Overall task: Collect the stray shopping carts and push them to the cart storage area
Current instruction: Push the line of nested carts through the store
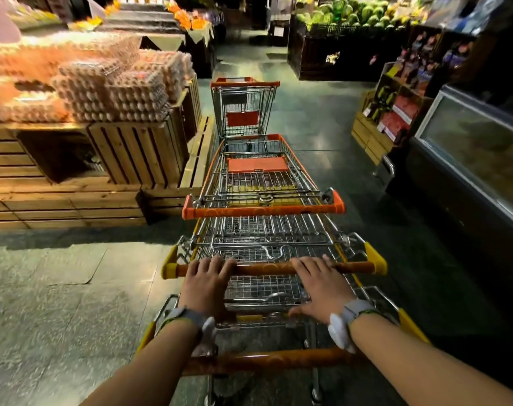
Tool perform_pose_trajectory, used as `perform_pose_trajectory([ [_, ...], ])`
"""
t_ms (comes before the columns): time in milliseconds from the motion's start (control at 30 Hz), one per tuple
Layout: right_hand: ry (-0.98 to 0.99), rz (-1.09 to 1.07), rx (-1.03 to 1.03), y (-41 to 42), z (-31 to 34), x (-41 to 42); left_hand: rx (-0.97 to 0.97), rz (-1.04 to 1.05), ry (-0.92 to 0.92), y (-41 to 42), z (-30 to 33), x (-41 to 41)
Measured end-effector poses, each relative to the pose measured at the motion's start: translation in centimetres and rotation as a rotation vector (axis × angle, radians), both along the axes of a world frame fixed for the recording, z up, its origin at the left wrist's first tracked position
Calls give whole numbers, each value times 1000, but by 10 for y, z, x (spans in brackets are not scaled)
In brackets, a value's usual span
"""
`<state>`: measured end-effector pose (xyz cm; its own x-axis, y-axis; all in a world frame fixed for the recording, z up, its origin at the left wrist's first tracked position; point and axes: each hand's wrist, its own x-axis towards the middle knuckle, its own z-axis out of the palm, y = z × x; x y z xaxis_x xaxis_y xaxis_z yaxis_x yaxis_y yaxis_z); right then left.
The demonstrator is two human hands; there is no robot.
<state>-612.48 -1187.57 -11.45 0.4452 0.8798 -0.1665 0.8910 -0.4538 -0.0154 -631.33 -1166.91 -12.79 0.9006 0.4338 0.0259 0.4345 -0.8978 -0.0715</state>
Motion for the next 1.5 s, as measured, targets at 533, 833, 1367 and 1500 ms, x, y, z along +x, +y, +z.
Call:
perform_pose_trajectory([
  [533,3,26,61,207,4,271,-26,78,65,198,1,265],
  [833,-14,35,-7,281,5,361,-98,63,106,279,-3,353],
  [1367,130,175,-29,366,-4,473,-366,-58,246,395,53,475],
  [1500,114,314,19,396,25,530,-365,-30,-99,440,53,510],
])
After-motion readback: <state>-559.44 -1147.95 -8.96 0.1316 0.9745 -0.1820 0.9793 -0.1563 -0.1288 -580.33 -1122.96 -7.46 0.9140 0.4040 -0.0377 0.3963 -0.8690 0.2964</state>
